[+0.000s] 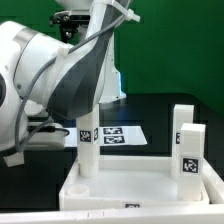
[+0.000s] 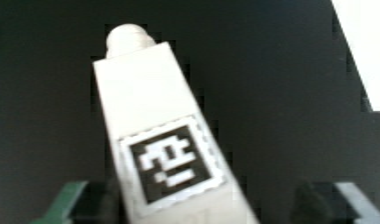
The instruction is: Assemble desk
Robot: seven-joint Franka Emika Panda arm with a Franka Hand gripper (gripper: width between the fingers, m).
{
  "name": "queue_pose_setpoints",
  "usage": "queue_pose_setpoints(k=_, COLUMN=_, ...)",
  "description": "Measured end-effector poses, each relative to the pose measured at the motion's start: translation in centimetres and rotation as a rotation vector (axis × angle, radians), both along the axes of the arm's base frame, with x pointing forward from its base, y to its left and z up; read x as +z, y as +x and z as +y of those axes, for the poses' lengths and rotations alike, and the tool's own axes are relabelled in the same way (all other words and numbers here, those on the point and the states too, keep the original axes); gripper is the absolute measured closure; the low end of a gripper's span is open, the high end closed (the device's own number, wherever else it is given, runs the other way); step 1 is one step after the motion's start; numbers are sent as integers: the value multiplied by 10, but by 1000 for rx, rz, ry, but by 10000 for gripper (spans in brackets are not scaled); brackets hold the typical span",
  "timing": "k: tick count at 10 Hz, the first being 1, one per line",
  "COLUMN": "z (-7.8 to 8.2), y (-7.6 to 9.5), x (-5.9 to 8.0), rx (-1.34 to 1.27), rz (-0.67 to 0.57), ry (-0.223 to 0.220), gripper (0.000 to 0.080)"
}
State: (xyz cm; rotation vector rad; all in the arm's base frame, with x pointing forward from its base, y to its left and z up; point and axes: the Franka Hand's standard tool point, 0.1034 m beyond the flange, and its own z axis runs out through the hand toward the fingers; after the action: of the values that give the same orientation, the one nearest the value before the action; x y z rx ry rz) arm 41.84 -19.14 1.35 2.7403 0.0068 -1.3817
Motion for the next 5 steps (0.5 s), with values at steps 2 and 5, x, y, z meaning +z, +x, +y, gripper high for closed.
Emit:
queue_pose_setpoints(k=2, z=-1, y=0, x=0, rx=-3, rz=0, ry=0, gripper=516)
queue_pose_setpoints(k=5, z=7, y=12, x=37, rx=-35, rz=19, ry=22, gripper=515)
